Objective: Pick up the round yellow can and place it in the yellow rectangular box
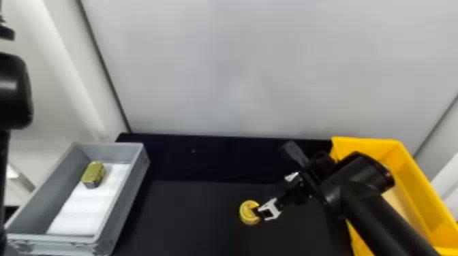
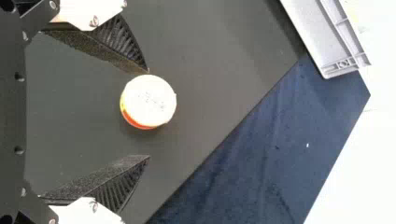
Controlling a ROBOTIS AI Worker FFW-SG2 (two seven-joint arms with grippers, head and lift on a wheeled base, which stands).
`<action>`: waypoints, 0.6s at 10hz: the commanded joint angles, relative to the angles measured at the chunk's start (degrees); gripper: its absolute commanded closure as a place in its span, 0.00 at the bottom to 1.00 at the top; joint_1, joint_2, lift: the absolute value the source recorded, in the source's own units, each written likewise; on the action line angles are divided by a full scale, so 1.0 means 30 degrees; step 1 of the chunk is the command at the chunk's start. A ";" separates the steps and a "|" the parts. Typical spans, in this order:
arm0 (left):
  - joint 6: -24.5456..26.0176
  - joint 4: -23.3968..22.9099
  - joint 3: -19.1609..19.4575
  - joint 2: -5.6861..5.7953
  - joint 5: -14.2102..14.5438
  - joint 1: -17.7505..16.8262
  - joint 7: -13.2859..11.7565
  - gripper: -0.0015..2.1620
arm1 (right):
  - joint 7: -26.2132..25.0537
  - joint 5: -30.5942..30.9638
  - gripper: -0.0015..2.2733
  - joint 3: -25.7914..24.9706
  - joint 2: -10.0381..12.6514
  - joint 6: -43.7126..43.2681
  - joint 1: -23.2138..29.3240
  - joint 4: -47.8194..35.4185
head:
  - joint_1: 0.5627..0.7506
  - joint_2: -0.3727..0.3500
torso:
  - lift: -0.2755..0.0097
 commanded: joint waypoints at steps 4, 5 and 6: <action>-0.0239 0.0075 -0.0049 -0.0030 0.0000 -0.0096 0.0092 0.07 | -0.0989 0.0174 0.07 0.1900 0.0463 -0.3425 -0.0125 0.1790 | 0.53 0.59 | 0.93; -0.0298 0.0134 -0.0108 -0.0030 0.0000 -0.0125 0.0092 0.07 | -0.1136 0.0174 0.07 0.2135 0.0463 -0.3688 -0.0212 0.2112 | 0.53 0.59 | 0.93; -0.0327 0.0134 -0.0137 -0.0060 0.0000 -0.0125 0.0121 0.07 | -0.1282 0.0174 0.07 0.2340 0.0463 -0.3952 -0.0330 0.2405 | 0.53 0.59 | 0.93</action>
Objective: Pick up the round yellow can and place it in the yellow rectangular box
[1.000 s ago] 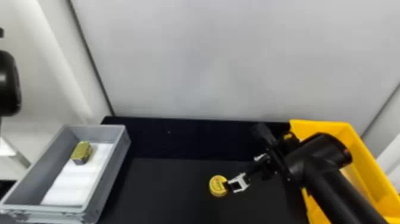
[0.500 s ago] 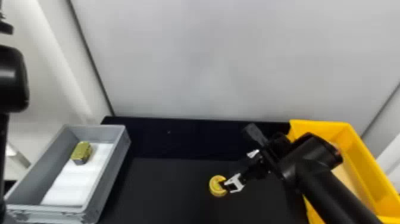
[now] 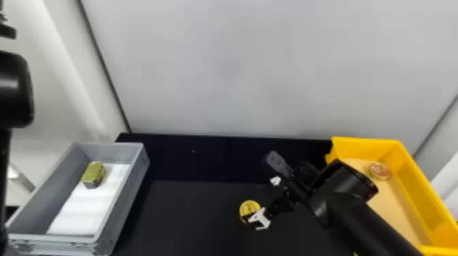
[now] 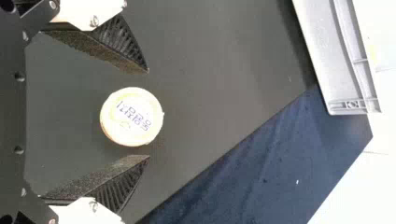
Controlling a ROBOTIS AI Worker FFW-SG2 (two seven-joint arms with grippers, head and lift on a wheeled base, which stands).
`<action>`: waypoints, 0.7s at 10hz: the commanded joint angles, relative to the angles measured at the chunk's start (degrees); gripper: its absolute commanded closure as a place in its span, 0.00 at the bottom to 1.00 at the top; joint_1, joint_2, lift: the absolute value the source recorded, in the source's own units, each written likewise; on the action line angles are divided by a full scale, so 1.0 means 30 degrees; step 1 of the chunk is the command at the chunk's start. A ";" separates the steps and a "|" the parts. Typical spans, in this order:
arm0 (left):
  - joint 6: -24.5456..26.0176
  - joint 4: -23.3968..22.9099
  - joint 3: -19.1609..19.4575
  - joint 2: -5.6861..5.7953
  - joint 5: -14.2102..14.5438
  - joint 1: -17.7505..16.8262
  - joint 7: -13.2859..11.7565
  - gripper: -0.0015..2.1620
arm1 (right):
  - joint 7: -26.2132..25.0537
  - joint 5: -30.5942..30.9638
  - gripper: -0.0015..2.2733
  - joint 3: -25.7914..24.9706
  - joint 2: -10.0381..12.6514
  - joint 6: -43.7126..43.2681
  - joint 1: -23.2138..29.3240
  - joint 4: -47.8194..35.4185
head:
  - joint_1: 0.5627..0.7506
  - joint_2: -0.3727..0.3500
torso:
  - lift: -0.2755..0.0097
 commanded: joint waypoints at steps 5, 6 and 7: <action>-0.0088 0.0037 -0.0104 -0.0088 0.0000 -0.0108 0.0019 0.07 | -0.0355 -0.0005 0.07 0.0655 -0.0210 -0.0985 -0.0230 0.1047 | 0.53 0.59 | 0.93; -0.0146 0.0037 -0.0104 -0.0088 0.0000 -0.0108 0.0048 0.07 | -0.0384 -0.0005 0.07 0.0655 -0.0181 -0.1043 -0.0259 0.1164 | 0.53 0.59 | 0.93; -0.0205 0.0066 -0.0133 -0.0118 0.0000 -0.0167 0.0048 0.07 | -0.0472 -0.0063 0.07 0.0596 -0.0152 -0.1161 -0.0259 0.1281 | 0.53 0.59 | 0.93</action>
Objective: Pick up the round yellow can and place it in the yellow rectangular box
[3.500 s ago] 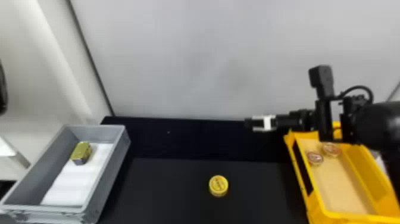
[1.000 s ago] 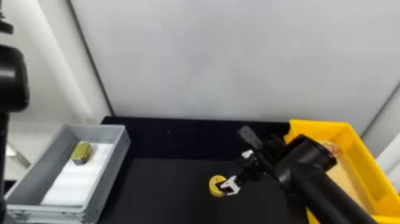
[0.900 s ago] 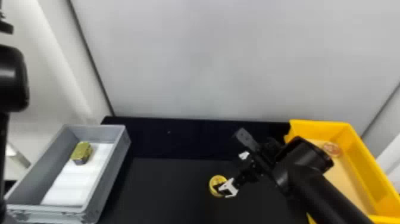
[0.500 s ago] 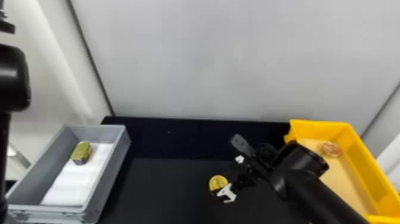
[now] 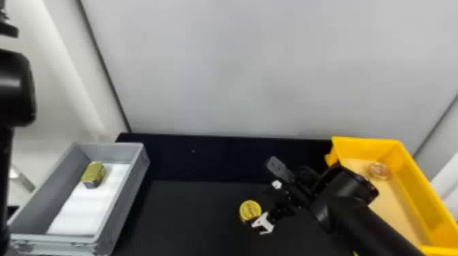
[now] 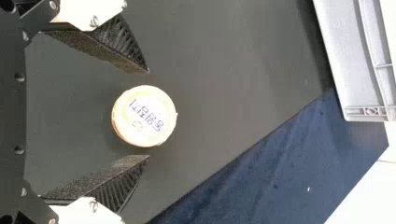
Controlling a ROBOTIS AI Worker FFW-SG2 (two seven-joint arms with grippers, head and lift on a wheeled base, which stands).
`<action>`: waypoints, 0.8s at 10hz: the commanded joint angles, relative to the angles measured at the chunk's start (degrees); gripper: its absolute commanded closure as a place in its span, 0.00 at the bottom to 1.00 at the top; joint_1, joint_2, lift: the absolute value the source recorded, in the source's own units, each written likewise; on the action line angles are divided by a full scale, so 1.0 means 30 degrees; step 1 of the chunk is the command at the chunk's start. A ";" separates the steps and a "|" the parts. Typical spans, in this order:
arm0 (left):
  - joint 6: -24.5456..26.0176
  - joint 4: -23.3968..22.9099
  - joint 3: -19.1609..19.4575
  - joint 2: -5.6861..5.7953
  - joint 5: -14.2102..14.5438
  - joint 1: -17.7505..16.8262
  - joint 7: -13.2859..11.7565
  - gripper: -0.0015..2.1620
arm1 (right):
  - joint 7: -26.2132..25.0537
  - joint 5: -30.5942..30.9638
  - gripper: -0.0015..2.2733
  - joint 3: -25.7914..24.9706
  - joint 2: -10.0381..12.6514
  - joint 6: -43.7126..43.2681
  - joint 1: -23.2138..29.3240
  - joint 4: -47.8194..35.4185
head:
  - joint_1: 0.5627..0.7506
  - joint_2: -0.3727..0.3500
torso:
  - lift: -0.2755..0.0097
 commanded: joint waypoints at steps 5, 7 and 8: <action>-0.0244 0.0173 -0.0059 -0.0116 0.0000 -0.0140 0.0074 0.07 | -0.0617 -0.0377 0.07 -0.0283 0.0458 -0.0566 -0.0070 0.1005 | 0.53 0.59 | 0.93; -0.0273 0.0173 -0.0059 -0.0116 0.0000 -0.0140 0.0074 0.07 | -0.0764 -0.0435 0.07 -0.0430 0.0605 -0.0859 -0.0070 0.1357 | 0.53 0.59 | 0.93; -0.0273 0.0173 -0.0059 -0.0116 0.0000 -0.0140 0.0074 0.07 | -0.0881 -0.0465 0.07 -0.0518 0.0693 -0.1005 -0.0070 0.1533 | 0.53 0.59 | 0.93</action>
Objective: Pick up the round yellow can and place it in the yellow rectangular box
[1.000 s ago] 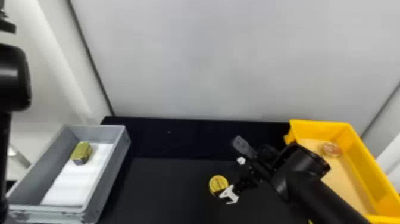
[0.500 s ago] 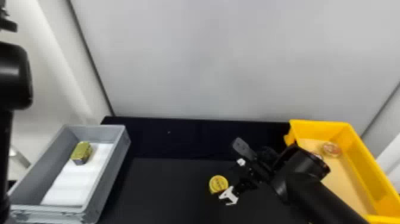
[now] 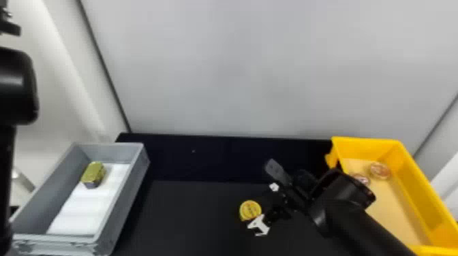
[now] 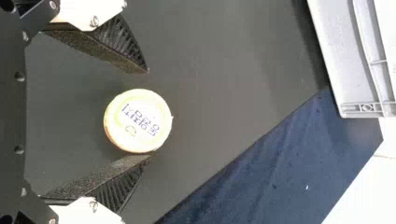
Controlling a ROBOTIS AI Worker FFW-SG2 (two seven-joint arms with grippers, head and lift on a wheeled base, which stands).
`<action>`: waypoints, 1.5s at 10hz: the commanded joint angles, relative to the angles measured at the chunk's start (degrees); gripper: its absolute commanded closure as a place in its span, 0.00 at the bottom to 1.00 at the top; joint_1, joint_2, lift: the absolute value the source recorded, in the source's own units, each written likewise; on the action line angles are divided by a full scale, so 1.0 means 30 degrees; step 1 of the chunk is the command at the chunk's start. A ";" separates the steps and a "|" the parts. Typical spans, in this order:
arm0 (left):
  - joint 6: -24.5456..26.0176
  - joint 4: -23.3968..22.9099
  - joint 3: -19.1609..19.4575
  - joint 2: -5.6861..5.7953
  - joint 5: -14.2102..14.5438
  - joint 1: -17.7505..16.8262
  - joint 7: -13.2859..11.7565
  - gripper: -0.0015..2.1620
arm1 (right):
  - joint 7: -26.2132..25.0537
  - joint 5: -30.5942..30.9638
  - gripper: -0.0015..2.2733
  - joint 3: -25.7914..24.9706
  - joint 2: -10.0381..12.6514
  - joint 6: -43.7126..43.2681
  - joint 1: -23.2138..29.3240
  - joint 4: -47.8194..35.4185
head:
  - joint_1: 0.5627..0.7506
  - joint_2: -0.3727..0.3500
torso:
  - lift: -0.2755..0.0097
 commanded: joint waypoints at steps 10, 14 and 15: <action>-0.0119 -0.0064 0.0060 0.0060 0.0000 0.0116 0.0000 0.07 | -0.0589 0.0182 0.27 -0.0026 0.0117 -0.0336 0.0031 0.0517 | 0.53 0.59 | 0.93; 0.0145 -0.0357 0.0295 0.0324 0.0000 0.0409 -0.0058 0.07 | -0.0120 0.0299 0.27 0.0180 -0.0001 0.0192 0.0119 -0.0274 | 0.53 0.59 | 0.93; 0.0408 -0.0591 0.0353 0.0470 0.0000 0.0496 -0.0058 0.07 | 0.0407 0.0445 0.27 0.0004 -0.0352 0.1042 0.0412 -0.1710 | 0.53 0.59 | 0.93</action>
